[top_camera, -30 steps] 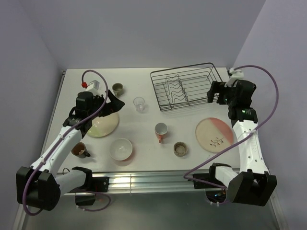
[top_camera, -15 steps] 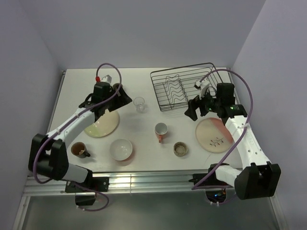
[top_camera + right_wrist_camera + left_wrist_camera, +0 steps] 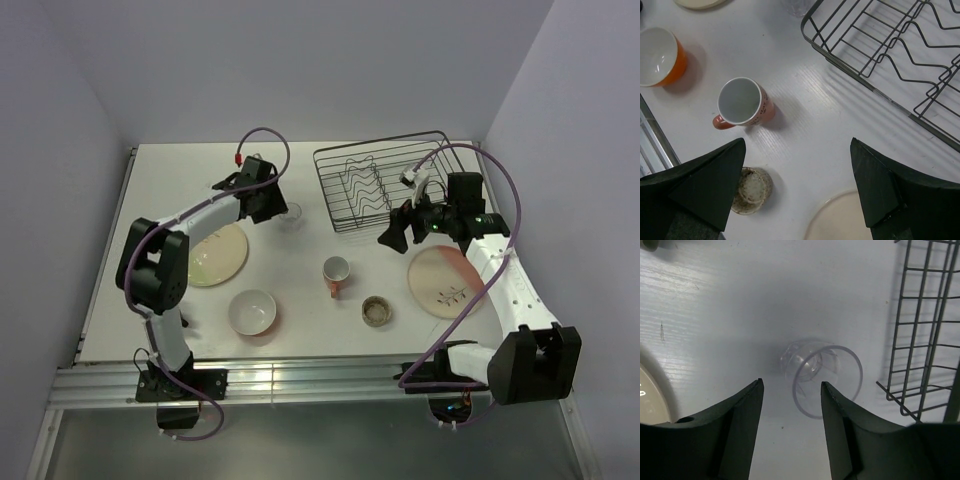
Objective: Load the mixed dishes into the dish rack
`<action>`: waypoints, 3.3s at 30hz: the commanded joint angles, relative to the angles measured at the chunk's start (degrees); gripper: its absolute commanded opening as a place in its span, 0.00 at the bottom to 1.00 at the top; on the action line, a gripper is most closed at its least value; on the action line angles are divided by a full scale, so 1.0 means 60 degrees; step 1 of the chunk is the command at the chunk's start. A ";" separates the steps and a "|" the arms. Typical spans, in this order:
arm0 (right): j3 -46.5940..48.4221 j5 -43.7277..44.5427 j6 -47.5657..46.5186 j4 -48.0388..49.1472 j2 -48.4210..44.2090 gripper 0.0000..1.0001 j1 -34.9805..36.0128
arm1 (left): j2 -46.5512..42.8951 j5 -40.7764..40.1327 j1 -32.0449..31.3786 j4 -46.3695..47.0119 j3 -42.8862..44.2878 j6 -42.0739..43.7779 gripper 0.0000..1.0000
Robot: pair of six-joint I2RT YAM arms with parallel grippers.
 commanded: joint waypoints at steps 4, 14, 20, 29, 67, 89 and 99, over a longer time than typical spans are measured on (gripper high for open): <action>-0.0028 -0.0342 0.0225 0.0505 -0.0114 0.92 -0.0183 | 0.0816 -0.0441 -0.0152 -0.0525 0.1029 0.0153 0.51; 0.0089 -0.0824 0.0401 0.0549 -0.0011 0.92 -0.0241 | 0.0863 -0.0310 -0.0225 -0.0277 0.0987 0.0110 0.07; 0.0411 -0.2055 0.0839 0.0475 0.0252 0.90 -0.0066 | -0.0791 0.0333 -0.0094 0.0366 -0.0052 -0.0211 0.00; 0.0325 -0.3244 1.1113 0.7292 0.1190 0.87 0.0826 | -0.4557 0.4504 0.0375 0.5284 -0.3435 -0.1396 0.00; -0.0190 -0.1632 1.5475 1.1419 0.2479 0.88 0.3436 | -0.4749 0.8260 0.0024 1.2379 -0.5137 -0.5295 0.00; -0.0819 -0.1792 1.6719 1.3585 0.2479 0.79 0.3523 | -0.4837 0.8172 0.0009 1.1471 -0.4990 -0.4548 0.00; -0.1171 -0.1075 1.8184 1.4699 0.2391 0.76 0.3553 | -0.5129 0.6650 -0.0137 1.3024 -0.5752 -0.4520 0.00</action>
